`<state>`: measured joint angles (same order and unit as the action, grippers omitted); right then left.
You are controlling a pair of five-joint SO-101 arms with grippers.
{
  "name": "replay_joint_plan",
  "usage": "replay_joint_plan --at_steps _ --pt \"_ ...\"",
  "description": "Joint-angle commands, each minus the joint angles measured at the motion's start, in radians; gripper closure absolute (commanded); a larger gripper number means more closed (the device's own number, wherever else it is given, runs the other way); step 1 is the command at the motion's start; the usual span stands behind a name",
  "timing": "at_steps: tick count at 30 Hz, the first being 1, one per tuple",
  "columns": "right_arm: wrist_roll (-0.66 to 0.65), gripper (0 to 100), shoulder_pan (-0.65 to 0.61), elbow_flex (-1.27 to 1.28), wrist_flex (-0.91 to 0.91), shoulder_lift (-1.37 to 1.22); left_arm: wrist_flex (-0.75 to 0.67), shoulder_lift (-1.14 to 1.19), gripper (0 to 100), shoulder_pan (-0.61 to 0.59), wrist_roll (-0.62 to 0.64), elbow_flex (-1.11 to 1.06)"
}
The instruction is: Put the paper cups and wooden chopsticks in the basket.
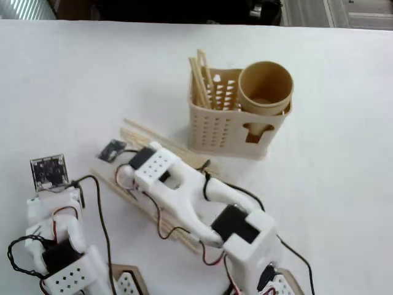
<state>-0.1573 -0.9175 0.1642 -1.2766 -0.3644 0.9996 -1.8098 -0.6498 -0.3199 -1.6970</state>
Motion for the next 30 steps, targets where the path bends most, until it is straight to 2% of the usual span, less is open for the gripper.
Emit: replay_joint_plan --at_steps 1,7,14,23,30 --pt "-0.011 80.7 0.015 -0.034 0.047 -0.039 0.000 -0.013 80 0.015 -0.008 0.005" --pt "-0.054 98.5 0.054 -0.064 0.045 -0.044 0.000 -0.013 80 0.015 -0.008 0.005" --pt "-0.068 98.1 0.091 -0.072 -0.027 0.022 0.000 -0.013 80 0.015 -0.008 0.005" --pt "-0.068 98.1 0.193 -0.057 -0.113 0.348 0.000 -0.013 80 0.015 -0.008 0.005" --pt "-0.068 98.1 0.197 0.029 -0.114 0.627 0.000 -0.013 80 0.015 -0.008 0.005"
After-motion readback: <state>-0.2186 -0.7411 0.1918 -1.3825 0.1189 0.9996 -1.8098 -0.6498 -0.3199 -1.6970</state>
